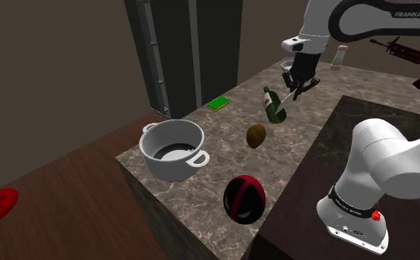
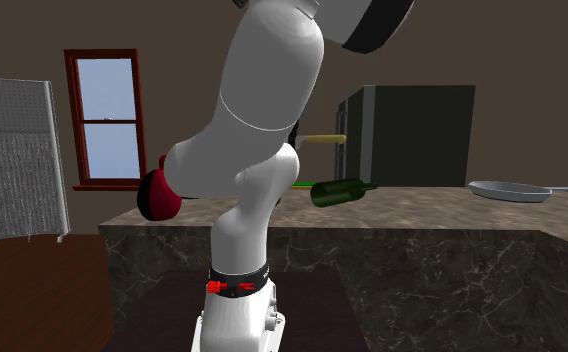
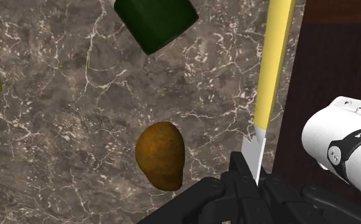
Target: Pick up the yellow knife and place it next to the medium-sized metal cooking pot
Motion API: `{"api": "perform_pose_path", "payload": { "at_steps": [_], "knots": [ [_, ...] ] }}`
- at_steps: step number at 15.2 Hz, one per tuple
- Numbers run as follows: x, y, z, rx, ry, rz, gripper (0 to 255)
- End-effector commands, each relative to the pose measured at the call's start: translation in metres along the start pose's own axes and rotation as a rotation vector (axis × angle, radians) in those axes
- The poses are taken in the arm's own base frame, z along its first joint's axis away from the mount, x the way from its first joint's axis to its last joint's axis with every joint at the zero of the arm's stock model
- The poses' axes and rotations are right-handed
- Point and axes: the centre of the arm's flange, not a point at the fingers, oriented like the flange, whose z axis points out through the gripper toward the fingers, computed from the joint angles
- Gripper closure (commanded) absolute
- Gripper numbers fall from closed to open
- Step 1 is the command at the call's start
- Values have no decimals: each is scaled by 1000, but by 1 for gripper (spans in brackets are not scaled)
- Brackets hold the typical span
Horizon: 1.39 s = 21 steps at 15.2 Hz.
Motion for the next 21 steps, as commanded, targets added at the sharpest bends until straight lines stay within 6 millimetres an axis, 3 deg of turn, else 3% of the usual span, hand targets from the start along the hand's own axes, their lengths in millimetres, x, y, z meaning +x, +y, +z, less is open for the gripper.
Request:
{"api": "perform_pose_path", "payload": {
  "at_steps": [1, 21],
  "knots": [
    [10, 27, 2, -1, -1, 0, 255],
    [101, 274, 10, -1, -1, 0, 255]
  ]
}}
